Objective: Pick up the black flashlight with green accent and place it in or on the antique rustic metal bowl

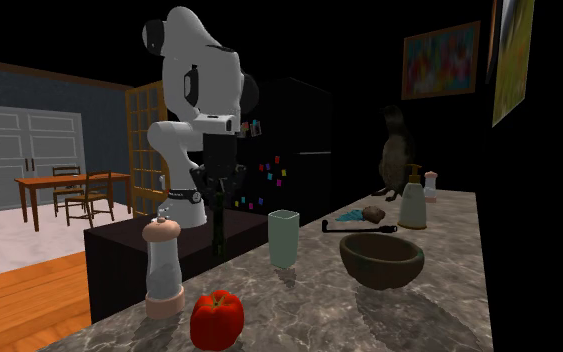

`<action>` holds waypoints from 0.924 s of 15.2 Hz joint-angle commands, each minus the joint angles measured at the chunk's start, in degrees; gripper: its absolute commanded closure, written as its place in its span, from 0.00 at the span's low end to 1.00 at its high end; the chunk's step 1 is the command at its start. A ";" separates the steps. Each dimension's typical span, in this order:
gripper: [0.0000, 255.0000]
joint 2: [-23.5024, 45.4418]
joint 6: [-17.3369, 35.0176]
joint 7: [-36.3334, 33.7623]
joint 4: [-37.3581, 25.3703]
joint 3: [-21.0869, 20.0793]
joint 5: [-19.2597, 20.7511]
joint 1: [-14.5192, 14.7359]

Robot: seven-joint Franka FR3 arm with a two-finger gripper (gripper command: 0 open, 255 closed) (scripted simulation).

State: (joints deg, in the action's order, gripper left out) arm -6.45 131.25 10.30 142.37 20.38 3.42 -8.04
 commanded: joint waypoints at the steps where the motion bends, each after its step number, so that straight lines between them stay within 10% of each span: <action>1: 1.00 -1.32 -2.00 -0.38 -0.72 -0.14 0.45 -0.04; 14: 1.00 -7.52 -12.95 -1.76 -5.69 -1.11 2.01 -0.28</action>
State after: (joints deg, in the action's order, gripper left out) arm -13.55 119.20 8.68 137.15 19.38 5.36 -8.33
